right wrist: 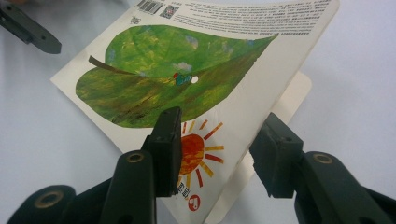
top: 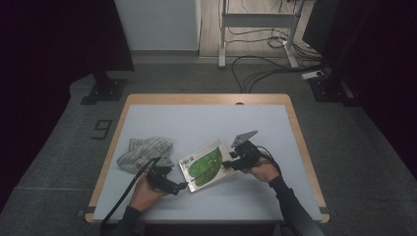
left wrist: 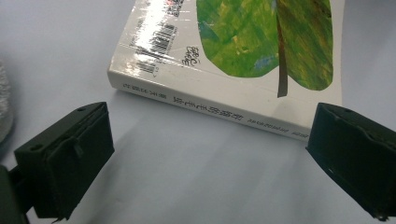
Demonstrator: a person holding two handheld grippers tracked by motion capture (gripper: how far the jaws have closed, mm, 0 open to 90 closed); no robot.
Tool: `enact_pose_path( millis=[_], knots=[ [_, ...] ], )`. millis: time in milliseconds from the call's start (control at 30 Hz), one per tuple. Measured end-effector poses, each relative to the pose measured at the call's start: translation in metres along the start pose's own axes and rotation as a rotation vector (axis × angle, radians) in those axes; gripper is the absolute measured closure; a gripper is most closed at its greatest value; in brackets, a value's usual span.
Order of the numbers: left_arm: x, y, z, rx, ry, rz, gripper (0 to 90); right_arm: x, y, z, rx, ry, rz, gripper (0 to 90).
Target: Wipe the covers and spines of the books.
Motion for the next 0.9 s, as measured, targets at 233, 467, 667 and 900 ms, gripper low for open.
enact_pose_path(
  millis=[233, 467, 667, 900],
  knots=[
    [0.003, -0.002, 0.002, -0.013, -0.007, -0.004, 0.1, -0.007, 0.003, -0.004, -0.002, -0.012, 0.017, 56.6],
    [0.006, -0.003, 0.003, -0.035, -0.024, -0.010, 1.1, -0.015, 0.004, -0.006, -0.003, -0.020, 0.032, 57.9],
    [0.009, -0.006, 0.002, -0.056, -0.018, -0.008, 1.8, -0.021, 0.008, -0.009, -0.001, -0.022, 0.038, 59.9],
    [0.014, -0.010, 0.003, -0.083, 0.000, 0.000, 3.9, -0.026, 0.010, -0.011, -0.002, -0.018, 0.045, 60.9]
  ],
)
Point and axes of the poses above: each handheld gripper's, and its own axes: y roughly backward along the jaws, x roughly out of its top, z roughly to its right, the point moved 1 cm from there along -y, roughly forward along the jaws, and after that the axes turned 12 degrees about x, right-handed, at the moved point
